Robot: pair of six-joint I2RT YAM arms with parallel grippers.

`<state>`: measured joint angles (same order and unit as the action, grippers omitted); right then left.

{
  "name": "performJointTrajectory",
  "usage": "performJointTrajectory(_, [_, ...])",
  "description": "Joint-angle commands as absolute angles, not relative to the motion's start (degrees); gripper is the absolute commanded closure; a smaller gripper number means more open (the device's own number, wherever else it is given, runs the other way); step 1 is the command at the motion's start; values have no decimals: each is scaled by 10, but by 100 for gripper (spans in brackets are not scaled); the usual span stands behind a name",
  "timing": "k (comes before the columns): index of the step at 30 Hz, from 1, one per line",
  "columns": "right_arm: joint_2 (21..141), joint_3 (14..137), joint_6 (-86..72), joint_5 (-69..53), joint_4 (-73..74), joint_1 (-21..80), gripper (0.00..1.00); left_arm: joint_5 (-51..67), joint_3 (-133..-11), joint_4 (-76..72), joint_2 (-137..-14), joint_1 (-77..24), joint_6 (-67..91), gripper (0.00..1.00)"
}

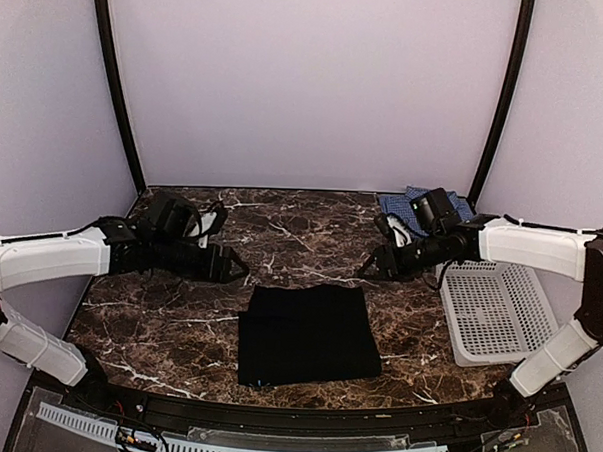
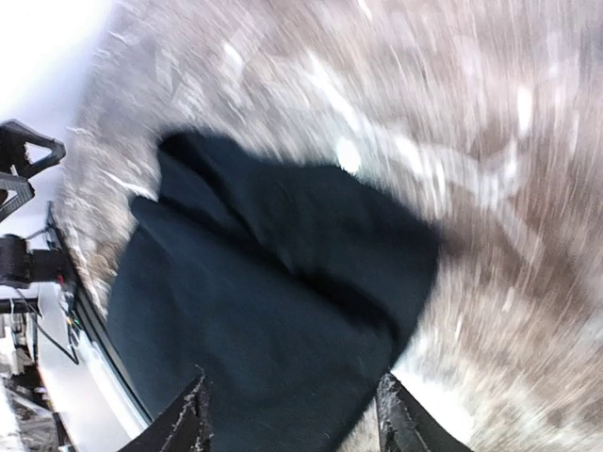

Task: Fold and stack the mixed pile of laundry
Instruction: Fold the 2/3-rectangle-folded T-shirt at the center of the board, then adjust the square-folded T-shirt at the center of the board.

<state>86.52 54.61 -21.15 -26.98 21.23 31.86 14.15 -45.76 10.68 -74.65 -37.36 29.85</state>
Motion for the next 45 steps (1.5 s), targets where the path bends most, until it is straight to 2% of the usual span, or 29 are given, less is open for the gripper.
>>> performJointTrajectory(1, [877, 636, -149, -291, 238, 299, 45, 121, -536, 145, -753, -380, 140, 34])
performJointTrajectory(8, [1053, 801, -105, -405, 255, 297, 64, 165, -594, 90, -859, -445, -96, 45])
performJointTrajectory(16, [1190, 901, -83, -497, 269, 320, 79, 188, -664, 108, -1005, -500, -208, 60])
performJointTrajectory(24, [1296, 950, -68, -519, 282, 336, 88, 169, -706, 109, -1071, -504, -235, 59])
performJointTrajectory(34, [1370, 998, -39, -516, 326, 346, 91, 183, -739, 117, -1122, -504, -245, 61])
performJointTrajectory(38, [1380, 997, -34, -510, 330, 346, 92, 189, -740, 120, -1126, -504, -247, 70])
performJointTrajectory(45, [1391, 997, -29, -510, 339, 346, 93, 176, -738, 118, -1098, -512, -260, 97])
